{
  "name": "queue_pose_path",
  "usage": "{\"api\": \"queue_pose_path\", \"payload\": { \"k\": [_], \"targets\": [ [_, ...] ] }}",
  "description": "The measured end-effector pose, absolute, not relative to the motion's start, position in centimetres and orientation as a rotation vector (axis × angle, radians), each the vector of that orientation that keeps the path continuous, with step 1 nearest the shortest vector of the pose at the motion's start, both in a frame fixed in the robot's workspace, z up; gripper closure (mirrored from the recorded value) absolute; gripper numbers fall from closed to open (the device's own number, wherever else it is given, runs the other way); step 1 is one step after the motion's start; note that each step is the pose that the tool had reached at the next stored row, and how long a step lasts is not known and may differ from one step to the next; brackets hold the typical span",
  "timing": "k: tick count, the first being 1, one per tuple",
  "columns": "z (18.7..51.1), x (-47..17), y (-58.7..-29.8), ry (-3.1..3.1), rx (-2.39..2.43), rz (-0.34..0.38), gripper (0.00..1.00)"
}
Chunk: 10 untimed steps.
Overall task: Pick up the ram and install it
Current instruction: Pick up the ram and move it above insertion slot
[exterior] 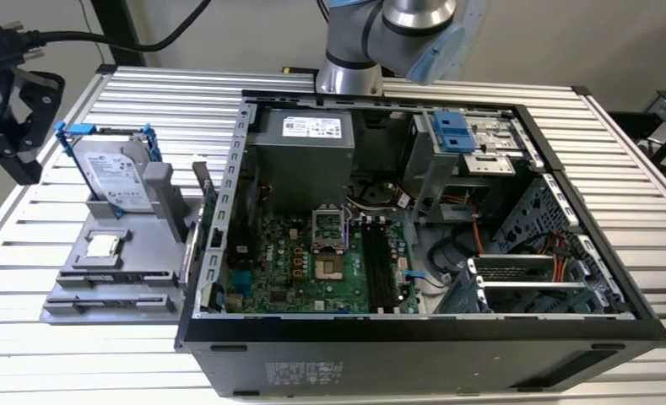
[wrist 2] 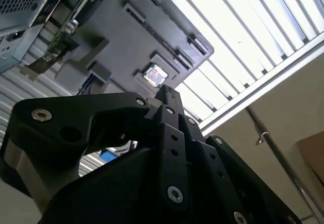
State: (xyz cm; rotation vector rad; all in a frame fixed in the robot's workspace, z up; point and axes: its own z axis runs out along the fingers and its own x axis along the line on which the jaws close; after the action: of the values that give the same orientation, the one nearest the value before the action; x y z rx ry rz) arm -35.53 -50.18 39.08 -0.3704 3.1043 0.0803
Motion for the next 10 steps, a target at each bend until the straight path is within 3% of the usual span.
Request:
{"api": "queue_pose_path", "payload": {
  "k": [10],
  "targets": [
    [39.08, -35.53, -50.18, 3.075, -0.586, 0.082, 1.00]
  ]
}}
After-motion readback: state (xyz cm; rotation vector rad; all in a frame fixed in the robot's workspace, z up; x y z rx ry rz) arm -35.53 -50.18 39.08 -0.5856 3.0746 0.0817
